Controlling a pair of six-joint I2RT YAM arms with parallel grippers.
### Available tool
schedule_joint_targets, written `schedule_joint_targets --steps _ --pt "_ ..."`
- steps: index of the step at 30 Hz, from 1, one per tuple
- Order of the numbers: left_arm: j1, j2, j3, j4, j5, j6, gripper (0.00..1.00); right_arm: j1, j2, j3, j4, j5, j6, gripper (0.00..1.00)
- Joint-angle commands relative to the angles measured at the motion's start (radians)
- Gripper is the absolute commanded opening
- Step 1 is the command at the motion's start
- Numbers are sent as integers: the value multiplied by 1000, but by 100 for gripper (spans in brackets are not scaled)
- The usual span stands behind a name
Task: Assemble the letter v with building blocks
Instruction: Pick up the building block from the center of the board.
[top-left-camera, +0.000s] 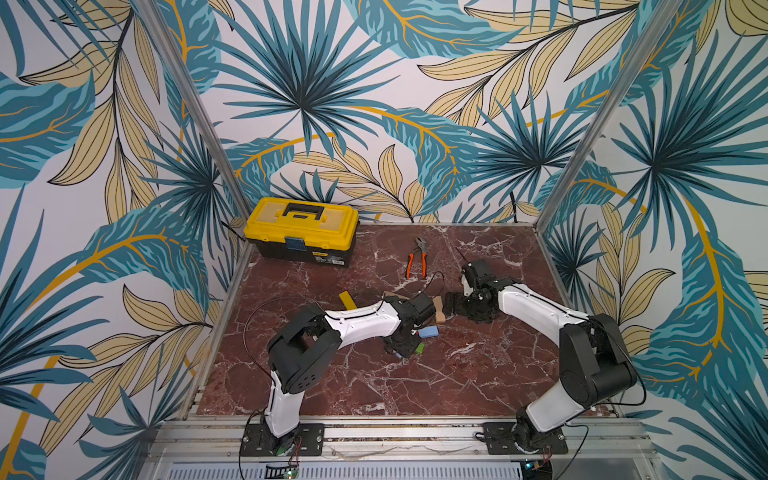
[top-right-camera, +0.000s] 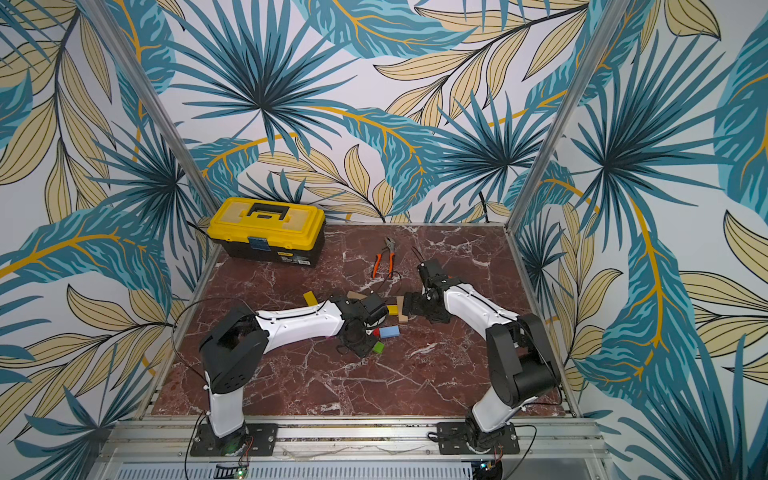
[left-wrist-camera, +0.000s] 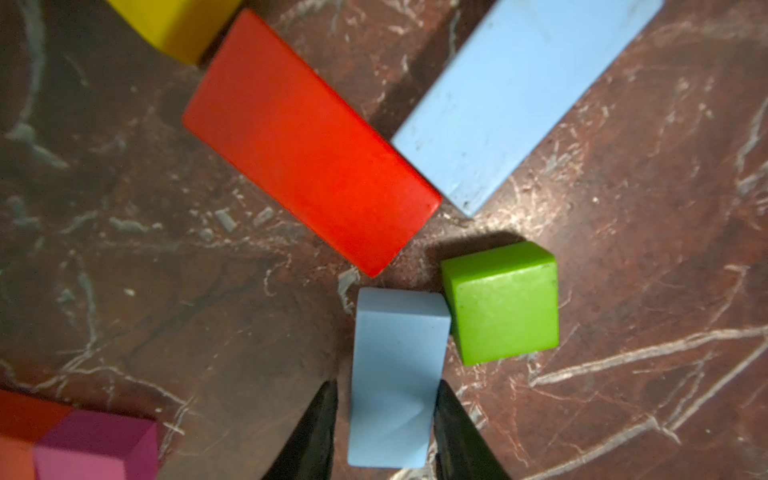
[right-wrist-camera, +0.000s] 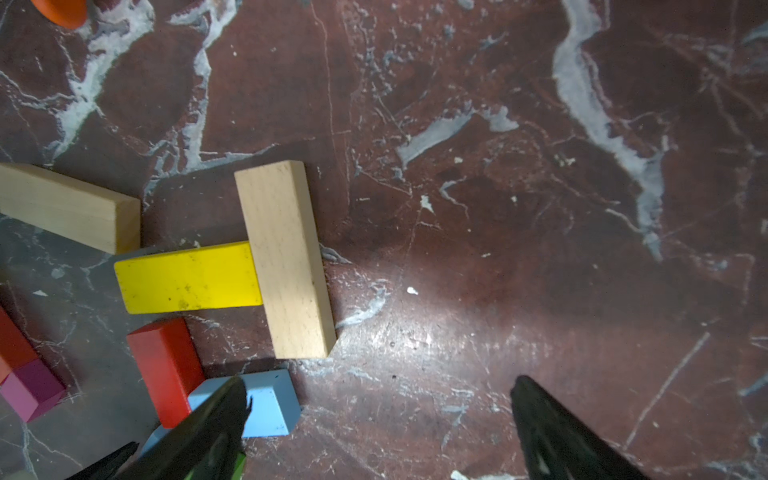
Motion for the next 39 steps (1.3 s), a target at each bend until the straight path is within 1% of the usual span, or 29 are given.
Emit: schedule_joint_targets --steps 1,14,15,19,22,25,30,36,39 --pt "10 -9 22 1 7 11 35 -3 16 -7 -1 -2 -11 100" --pt "34 -37 15 -1 3 25 32 -4 18 -9 0 -1 -14 100" --pt "37 -39 16 -1 7 26 33 -4 18 -9 1 -1 -13 100" --pt "40 -39 16 -1 -4 27 51 -4 18 -9 1 0 -12 99" --pt "40 -29 16 0 6 29 53 -4 18 -9 1 -1 -13 100" --pt "40 -20 15 -1 7 28 49 -4 16 -8 -2 2 -16 99" --pt "46 -19 17 0 5 31 35 -4 18 -7 -1 0 -16 99" --pt "71 -42 16 -1 -6 45 27 -4 22 -3 0 -1 -16 100" --pt "91 -54 16 -1 -11 54 25 -4 22 -3 -2 0 -16 100"
